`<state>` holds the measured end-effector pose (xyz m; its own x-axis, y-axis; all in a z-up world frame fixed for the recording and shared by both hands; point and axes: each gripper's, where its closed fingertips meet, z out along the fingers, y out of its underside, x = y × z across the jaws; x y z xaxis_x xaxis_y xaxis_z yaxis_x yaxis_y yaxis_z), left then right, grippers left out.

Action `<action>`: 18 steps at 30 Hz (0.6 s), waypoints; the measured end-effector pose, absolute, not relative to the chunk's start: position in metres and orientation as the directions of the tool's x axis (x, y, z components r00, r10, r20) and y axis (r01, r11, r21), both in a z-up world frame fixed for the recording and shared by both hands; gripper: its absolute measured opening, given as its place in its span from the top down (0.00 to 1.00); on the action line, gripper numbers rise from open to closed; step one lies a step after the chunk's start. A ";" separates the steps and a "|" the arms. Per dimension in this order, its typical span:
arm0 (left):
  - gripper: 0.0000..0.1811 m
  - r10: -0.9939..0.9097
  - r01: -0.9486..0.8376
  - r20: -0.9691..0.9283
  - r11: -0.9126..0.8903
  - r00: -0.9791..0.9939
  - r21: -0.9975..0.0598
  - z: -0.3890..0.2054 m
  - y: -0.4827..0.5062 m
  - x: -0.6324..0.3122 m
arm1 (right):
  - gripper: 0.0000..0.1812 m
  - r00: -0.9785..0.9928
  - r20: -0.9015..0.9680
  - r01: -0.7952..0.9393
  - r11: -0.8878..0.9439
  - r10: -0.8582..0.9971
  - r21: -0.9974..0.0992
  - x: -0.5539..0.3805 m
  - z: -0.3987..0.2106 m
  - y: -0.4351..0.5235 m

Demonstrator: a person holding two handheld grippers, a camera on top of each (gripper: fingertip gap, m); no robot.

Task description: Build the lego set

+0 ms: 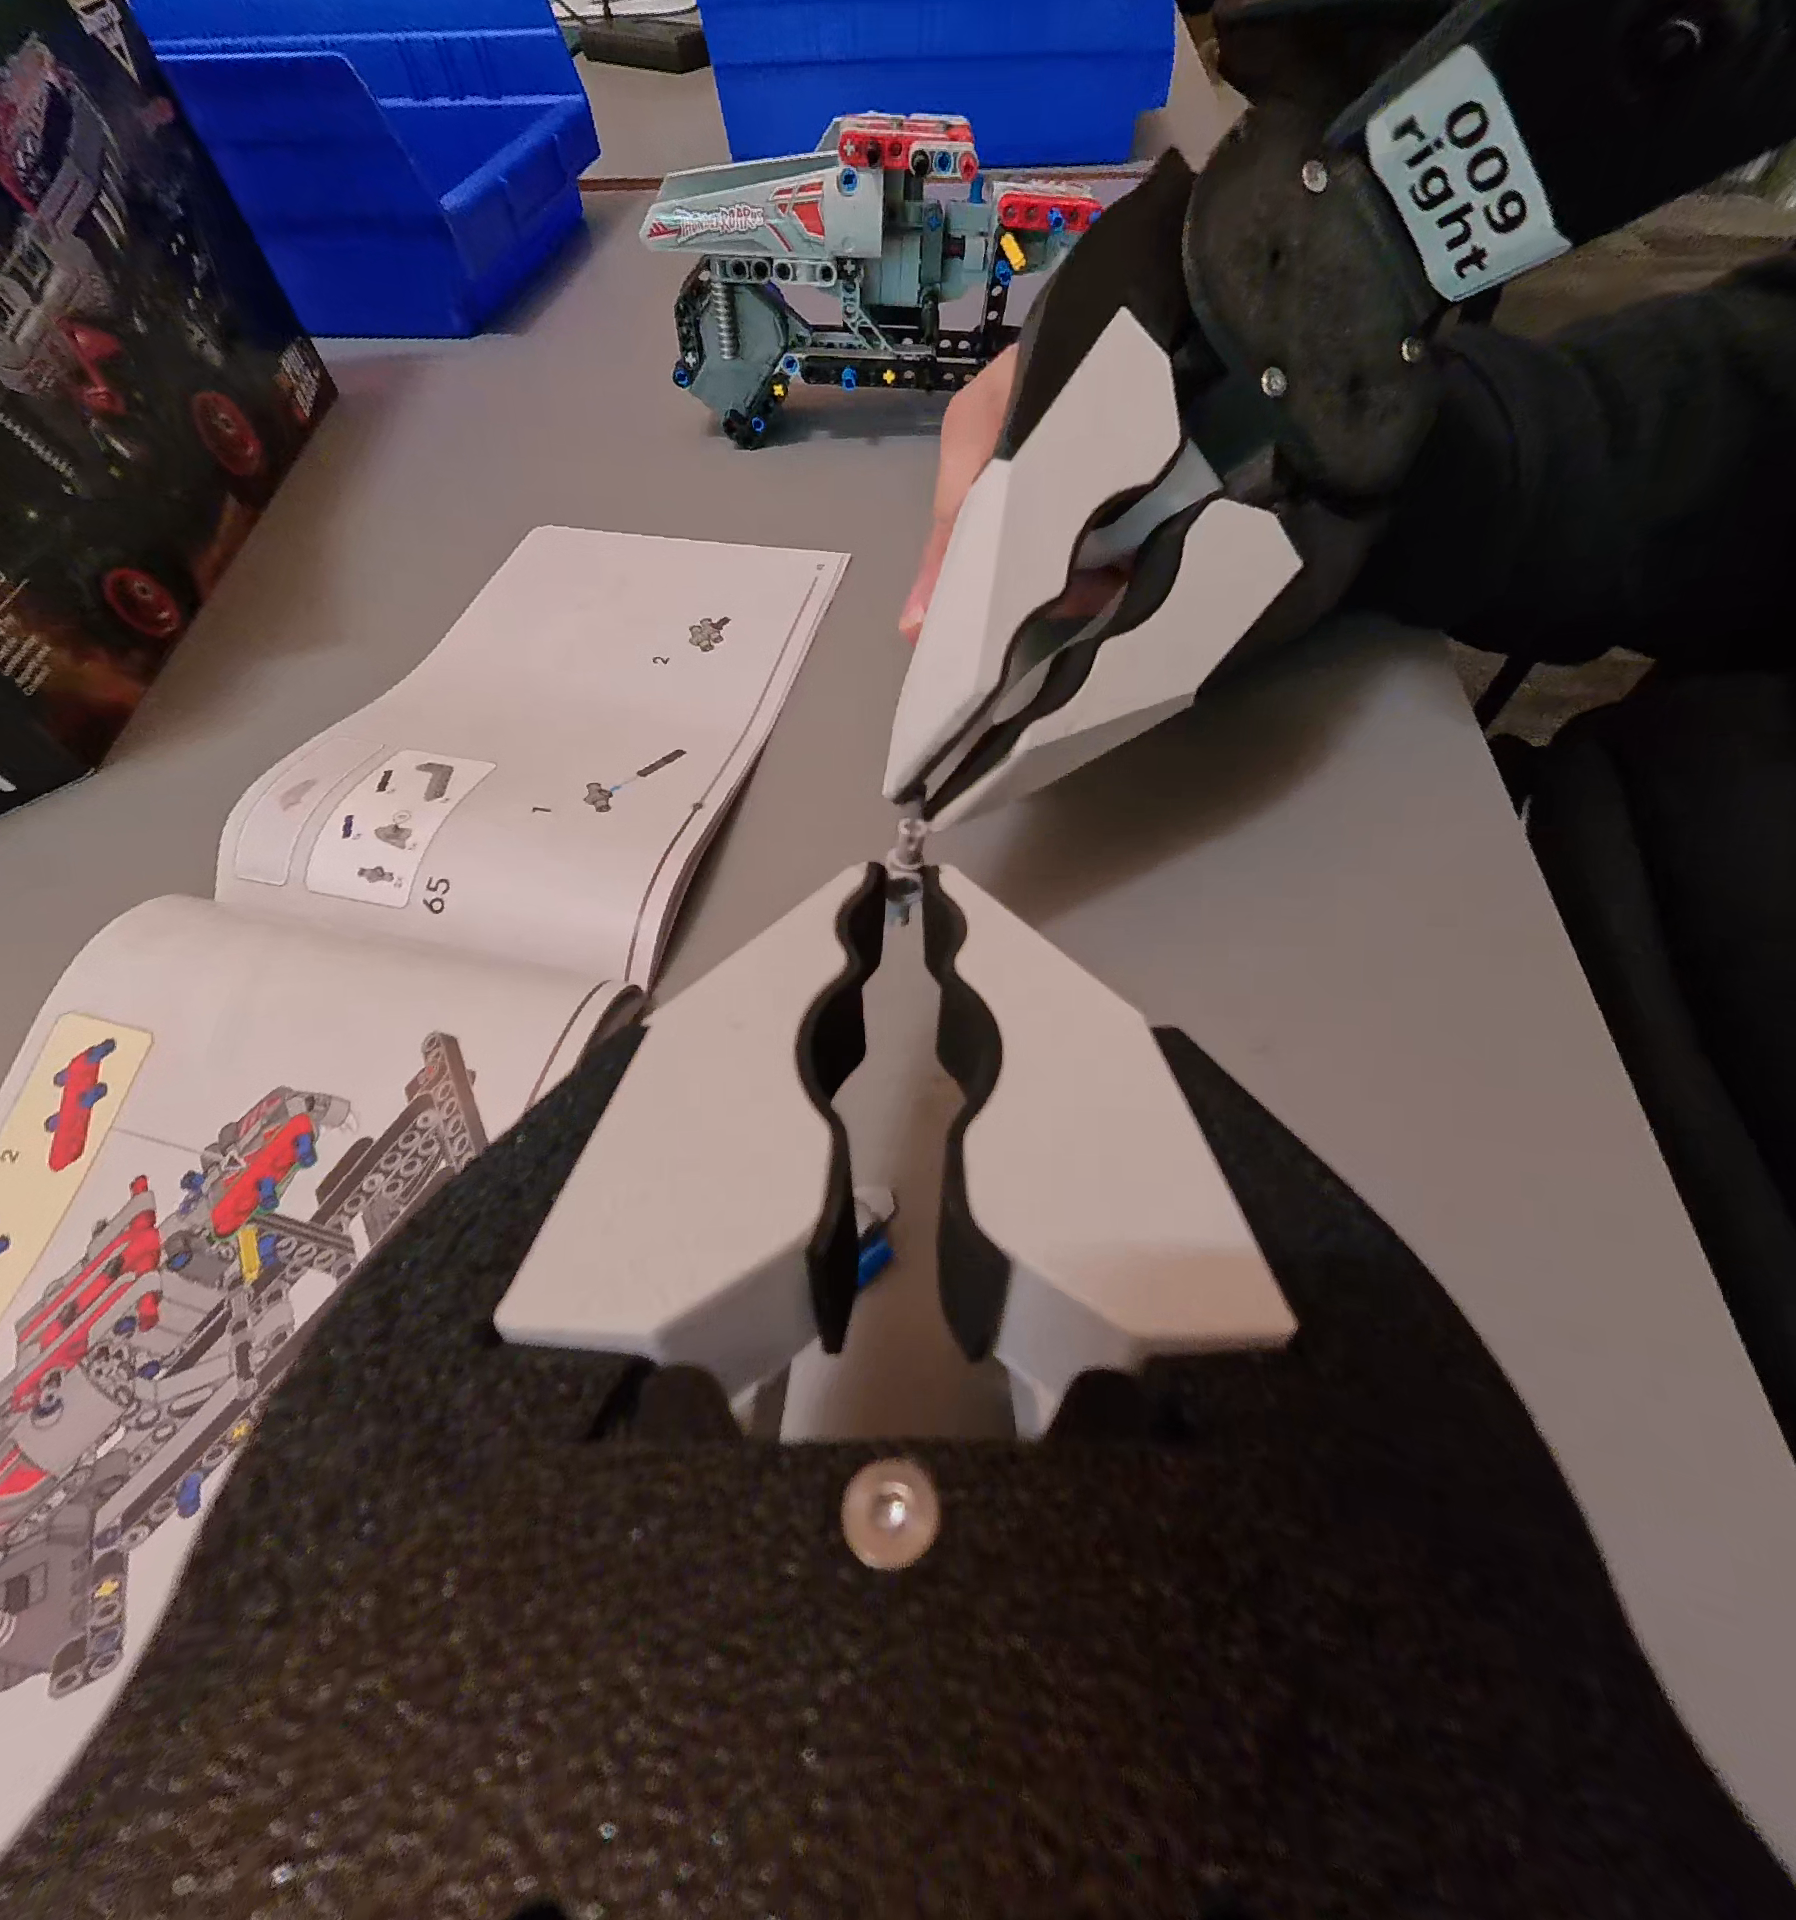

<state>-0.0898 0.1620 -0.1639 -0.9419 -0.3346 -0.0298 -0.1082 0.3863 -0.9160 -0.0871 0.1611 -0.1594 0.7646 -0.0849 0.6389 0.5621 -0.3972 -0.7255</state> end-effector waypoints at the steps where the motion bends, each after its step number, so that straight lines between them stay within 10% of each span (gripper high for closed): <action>1: 0.97 -0.333 -0.110 -0.026 0.384 -0.943 -0.917 -0.164 0.162 -0.090 | 0.98 0.757 0.648 0.570 -0.403 -0.079 -0.716 -0.088 -0.160 0.162; 18: 0.97 -0.297 -0.046 -0.095 0.436 -0.950 -0.899 -0.170 0.163 -0.093 | 0.98 0.619 0.785 0.694 -0.460 -0.012 -0.554 -0.092 -0.165 0.165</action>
<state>-0.0928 0.1634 -0.1697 -0.9500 -0.2972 -0.0955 -0.0460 0.4359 -0.8988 -0.0920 0.1651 -0.1655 0.6191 -0.0122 0.7853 0.6940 -0.4595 -0.5543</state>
